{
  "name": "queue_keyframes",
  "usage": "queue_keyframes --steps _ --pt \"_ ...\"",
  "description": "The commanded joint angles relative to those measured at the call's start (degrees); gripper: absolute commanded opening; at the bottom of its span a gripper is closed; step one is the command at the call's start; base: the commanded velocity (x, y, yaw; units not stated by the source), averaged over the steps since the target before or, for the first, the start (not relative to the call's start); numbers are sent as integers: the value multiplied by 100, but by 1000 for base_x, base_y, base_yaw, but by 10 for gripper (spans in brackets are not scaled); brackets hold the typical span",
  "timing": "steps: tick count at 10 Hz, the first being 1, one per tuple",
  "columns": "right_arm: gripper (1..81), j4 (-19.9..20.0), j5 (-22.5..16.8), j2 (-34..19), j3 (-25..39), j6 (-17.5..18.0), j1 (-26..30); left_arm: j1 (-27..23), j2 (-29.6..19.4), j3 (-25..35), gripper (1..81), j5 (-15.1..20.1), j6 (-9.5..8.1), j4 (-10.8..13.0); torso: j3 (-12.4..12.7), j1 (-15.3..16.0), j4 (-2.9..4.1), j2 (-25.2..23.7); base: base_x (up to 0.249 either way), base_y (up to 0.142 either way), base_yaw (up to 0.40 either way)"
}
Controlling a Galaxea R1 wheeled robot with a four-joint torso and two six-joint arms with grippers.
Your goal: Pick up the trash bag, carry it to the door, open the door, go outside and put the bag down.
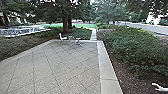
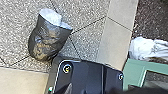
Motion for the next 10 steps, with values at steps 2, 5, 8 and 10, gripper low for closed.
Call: queue_keyframes --steps 2,5,8,10 --pt "811 44 -387 23 32 34 154 529 600 -128 811 -375 416 600 103 -2 0 0 0 0 0" --pt "811 52 -378 23 32 43 189 1346 952 -128 811 -798 908 609 236 -13 -143 -7 0 0 0" --pt "811 52 -378 14 32 43 189 2059 1215 -128 811 -1440 1243 609 225 -15 -168 -9 0 0 0" --pt "811 52 -325 23 32 43 189 2384 1338 -111 811 -1807 1261 609 353 -15 -465 -9 0 0 0"
